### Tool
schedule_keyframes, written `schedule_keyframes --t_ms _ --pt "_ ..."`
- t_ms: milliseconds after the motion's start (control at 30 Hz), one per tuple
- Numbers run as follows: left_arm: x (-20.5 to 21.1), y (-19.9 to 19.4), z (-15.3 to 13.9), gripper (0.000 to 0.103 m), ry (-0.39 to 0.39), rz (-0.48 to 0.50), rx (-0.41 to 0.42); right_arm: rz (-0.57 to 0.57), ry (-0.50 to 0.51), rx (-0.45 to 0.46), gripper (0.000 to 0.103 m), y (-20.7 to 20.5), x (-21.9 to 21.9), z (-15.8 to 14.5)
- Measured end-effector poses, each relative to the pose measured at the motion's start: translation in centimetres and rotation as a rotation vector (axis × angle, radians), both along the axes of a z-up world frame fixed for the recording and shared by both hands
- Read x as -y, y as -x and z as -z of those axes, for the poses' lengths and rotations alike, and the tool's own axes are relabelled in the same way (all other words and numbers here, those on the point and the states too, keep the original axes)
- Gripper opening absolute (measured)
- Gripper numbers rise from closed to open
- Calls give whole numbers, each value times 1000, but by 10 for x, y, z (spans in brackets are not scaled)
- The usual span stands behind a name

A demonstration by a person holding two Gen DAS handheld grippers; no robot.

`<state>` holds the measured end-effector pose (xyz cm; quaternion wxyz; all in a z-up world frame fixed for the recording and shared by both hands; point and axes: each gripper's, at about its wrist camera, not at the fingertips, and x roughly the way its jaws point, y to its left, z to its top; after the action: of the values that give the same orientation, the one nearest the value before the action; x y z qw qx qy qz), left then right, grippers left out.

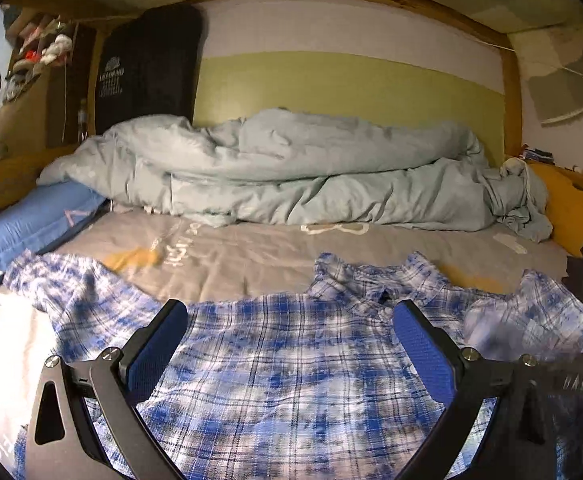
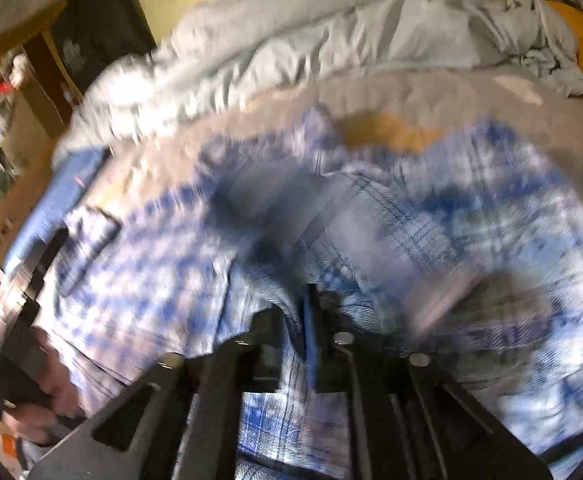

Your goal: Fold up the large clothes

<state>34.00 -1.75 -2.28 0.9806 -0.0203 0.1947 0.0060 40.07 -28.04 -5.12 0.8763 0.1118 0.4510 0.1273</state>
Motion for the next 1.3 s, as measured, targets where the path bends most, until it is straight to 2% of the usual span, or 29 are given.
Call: schedule_keyframes --t_ms 100,167,233,300,367,433,500,567,600,667,733,767,800,900,967,1033,1100,1133,1200,1300 --pt "0 -4 3 103 -2 6 -25 13 17 23 24 6 -3 -4" --pt "4 -5 5 103 -11 17 -30 40 38 99 34 14 1 -25" --pt "9 -5 6 103 -26 28 -29 79 14 208 56 26 14 -51" --pt "15 -4 8 103 -47 42 -27 127 -12 306 63 40 29 -71" --pt "22 -3 11 103 -66 59 -26 177 -30 384 67 51 47 -82" --pt "30 -1 12 103 -85 90 -15 241 -22 421 69 57 60 -82" --pt "40 4 13 103 -102 139 3 313 15 368 69 47 75 -68" --pt "55 14 13 102 -123 236 33 360 8 274 62 34 88 -54" --pt "64 20 12 100 -137 279 47 362 -40 229 54 28 97 -44" --pt "86 29 10 88 -172 364 49 337 -111 153 43 21 109 -32" --pt "108 32 9 77 -191 441 19 312 -89 103 28 16 111 -24" --pt "121 33 8 72 -195 484 -9 314 -58 75 24 14 113 -19" --pt "132 32 9 71 -196 519 -41 328 -38 50 15 13 115 -12" --pt "168 18 17 71 -189 633 -204 373 -62 -15 3 13 136 6" --pt "183 4 25 71 -169 677 -286 419 -87 -43 0 14 153 15" --pt "197 -6 36 71 -171 681 -342 435 -100 -39 0 16 160 16" --pt "209 -12 46 71 -182 697 -389 453 -67 -21 0 20 163 11" --pt "212 -14 49 73 -187 696 -404 461 -45 -12 0 23 164 7" --pt "222 -19 58 83 -209 706 -445 469 -24 3 0 25 163 2" --pt "229 -21 70 85 -258 701 -471 464 17 36 0 31 161 -9"
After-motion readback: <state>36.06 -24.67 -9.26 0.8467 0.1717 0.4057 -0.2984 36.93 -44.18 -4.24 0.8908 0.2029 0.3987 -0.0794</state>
